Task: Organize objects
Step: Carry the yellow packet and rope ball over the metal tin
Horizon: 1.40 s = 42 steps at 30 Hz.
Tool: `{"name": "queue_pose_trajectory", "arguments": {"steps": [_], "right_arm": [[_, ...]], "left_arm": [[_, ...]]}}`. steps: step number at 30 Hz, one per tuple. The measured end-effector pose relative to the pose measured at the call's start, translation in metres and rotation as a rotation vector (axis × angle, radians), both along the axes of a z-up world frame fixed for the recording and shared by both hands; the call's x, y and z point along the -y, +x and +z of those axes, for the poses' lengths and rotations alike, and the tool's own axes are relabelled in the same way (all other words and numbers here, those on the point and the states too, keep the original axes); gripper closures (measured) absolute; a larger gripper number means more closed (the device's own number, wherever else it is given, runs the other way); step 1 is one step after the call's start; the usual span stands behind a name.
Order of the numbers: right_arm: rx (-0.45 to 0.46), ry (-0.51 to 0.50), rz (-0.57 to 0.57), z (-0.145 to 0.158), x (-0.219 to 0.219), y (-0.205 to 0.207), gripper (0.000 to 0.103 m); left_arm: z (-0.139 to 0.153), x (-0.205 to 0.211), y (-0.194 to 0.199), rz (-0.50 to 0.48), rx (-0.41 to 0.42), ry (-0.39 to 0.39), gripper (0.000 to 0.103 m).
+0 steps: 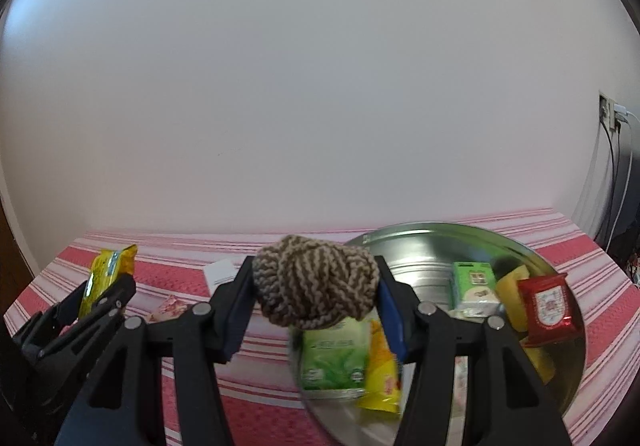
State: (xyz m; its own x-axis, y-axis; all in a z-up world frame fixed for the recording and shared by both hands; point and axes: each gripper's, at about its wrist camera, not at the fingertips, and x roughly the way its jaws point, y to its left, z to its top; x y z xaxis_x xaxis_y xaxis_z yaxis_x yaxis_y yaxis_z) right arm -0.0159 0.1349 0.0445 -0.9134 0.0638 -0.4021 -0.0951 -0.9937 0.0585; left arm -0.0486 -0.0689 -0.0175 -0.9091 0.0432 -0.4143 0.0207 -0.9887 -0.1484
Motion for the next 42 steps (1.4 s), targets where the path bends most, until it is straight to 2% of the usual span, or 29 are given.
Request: {"name": "queue_pose_trajectory", "arguments": {"steps": [27, 34, 37, 42], "right_arm": [[-0.009, -0.007, -0.157, 0.013, -0.105, 0.011, 0.047], [0.018, 0.013, -0.192, 0.009, -0.129, 0.010, 0.047], [0.040, 0.008, -0.210, 0.005, -0.145, 0.006, 0.047], [0.060, 0.016, -0.225, 0.000, -0.161, 0.003, 0.047]], "left_arm": [[0.016, -0.119, 0.013, -0.182, -0.035, -0.053, 0.051], [0.009, -0.132, 0.006, -0.213, -0.012, -0.058, 0.051], [0.011, -0.153, 0.014, -0.223, -0.002, -0.070, 0.051], [0.007, -0.165, 0.007, -0.229, 0.032, -0.101, 0.051]]}}
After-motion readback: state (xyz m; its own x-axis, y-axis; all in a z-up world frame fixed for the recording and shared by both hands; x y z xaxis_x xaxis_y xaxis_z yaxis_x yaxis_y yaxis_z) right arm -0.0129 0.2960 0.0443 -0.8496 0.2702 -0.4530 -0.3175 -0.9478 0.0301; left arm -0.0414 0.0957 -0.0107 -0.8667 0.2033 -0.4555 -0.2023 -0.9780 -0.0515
